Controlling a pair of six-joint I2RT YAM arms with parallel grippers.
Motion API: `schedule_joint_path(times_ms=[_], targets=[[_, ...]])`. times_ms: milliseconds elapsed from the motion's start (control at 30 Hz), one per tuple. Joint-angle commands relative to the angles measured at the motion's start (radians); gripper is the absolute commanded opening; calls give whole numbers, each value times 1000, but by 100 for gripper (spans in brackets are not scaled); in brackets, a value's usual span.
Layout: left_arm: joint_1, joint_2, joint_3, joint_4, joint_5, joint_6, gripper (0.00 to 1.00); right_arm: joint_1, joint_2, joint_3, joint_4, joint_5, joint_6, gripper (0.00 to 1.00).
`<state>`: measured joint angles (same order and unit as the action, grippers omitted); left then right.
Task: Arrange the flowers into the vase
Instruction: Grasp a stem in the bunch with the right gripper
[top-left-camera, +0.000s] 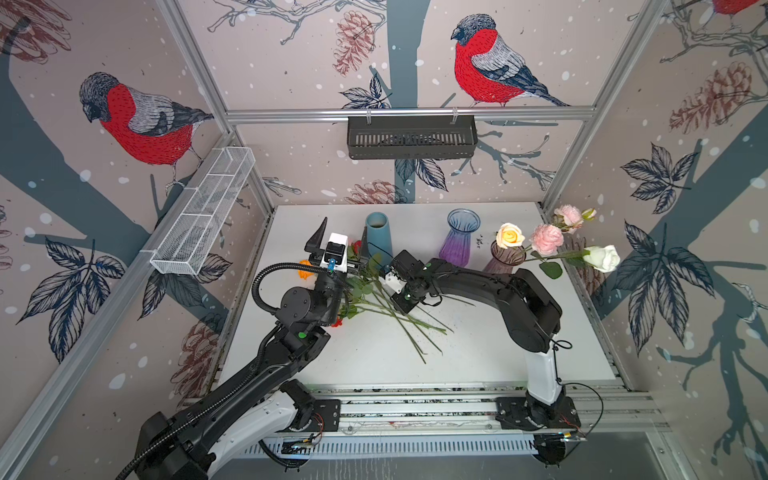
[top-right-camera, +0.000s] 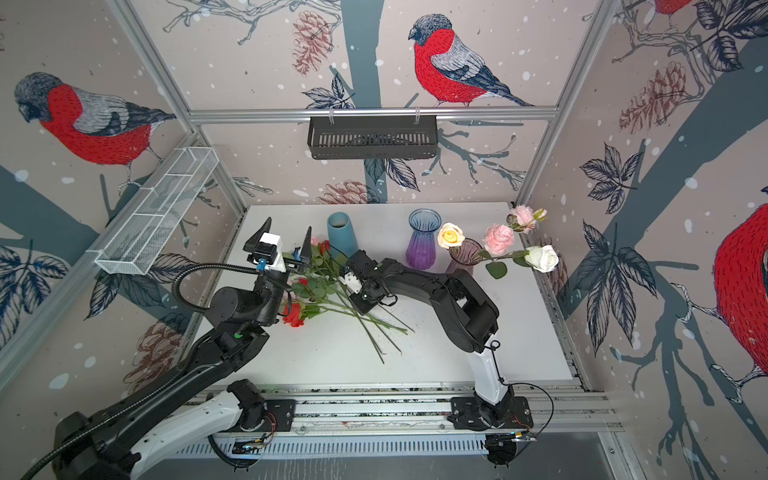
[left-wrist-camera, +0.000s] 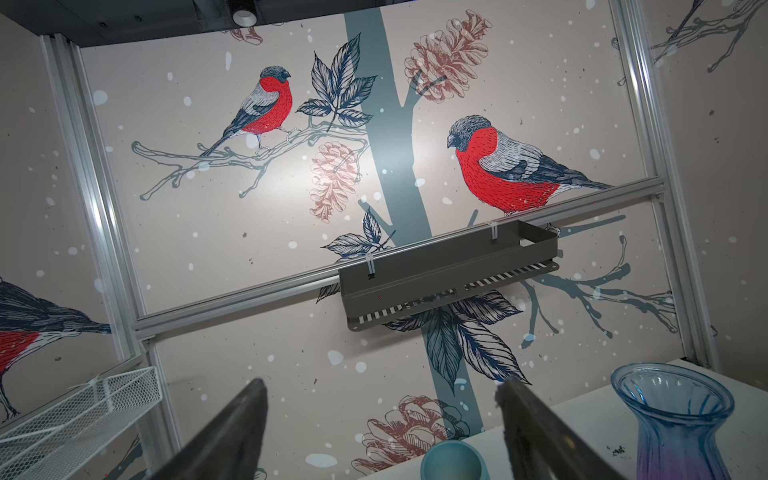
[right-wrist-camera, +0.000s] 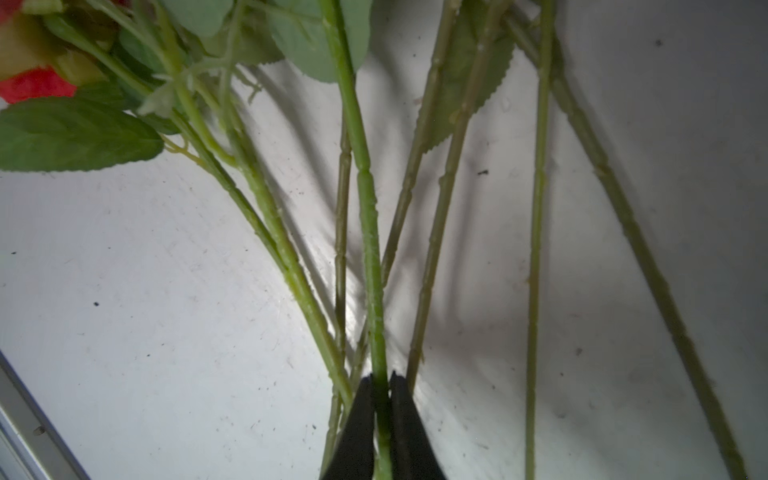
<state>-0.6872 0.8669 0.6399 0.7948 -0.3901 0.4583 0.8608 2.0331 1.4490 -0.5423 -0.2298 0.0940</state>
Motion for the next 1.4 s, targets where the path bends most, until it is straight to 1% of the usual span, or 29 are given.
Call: schedule_joint_path(times_ms=[0,67,167,333,500,700,800,867,900,967,1000,1033,1133,1367], targets=[[3,10,15,3,21,-7,86,-4,5,7,11,23,-17,8],[3,21,21,-10,31,-7,86,-4,-2,5,13,27,-16,4],[3,33,34,-34,43,-9,84,-4,-34,5,11,33,-17,3],[6,44,38,-41,50,-13,84,-2,-124,11,-7,64,-17,1],[9,47,37,-46,70,-23,84,-1,-224,22,-21,70,-11,1],[12,52,41,-69,163,-35,79,-7,-341,38,-26,62,1,0],[14,56,43,-74,166,-38,79,-9,-355,50,-52,61,-2,0],[14,55,43,-74,163,-38,78,-9,-352,29,-53,61,-10,1],[14,55,43,-74,165,-38,78,-11,-348,8,-43,61,-9,6],[14,54,43,-76,167,-40,78,-12,-326,-33,-18,51,-2,25],[14,53,43,-76,168,-41,78,-10,-311,-43,-9,43,0,30],[14,56,43,-75,167,-43,79,-9,-292,-52,1,36,2,33],[14,58,44,-77,171,-46,79,-9,-216,-49,14,15,-2,35],[14,63,49,-88,180,-52,80,13,-19,61,-12,-5,-21,33]])
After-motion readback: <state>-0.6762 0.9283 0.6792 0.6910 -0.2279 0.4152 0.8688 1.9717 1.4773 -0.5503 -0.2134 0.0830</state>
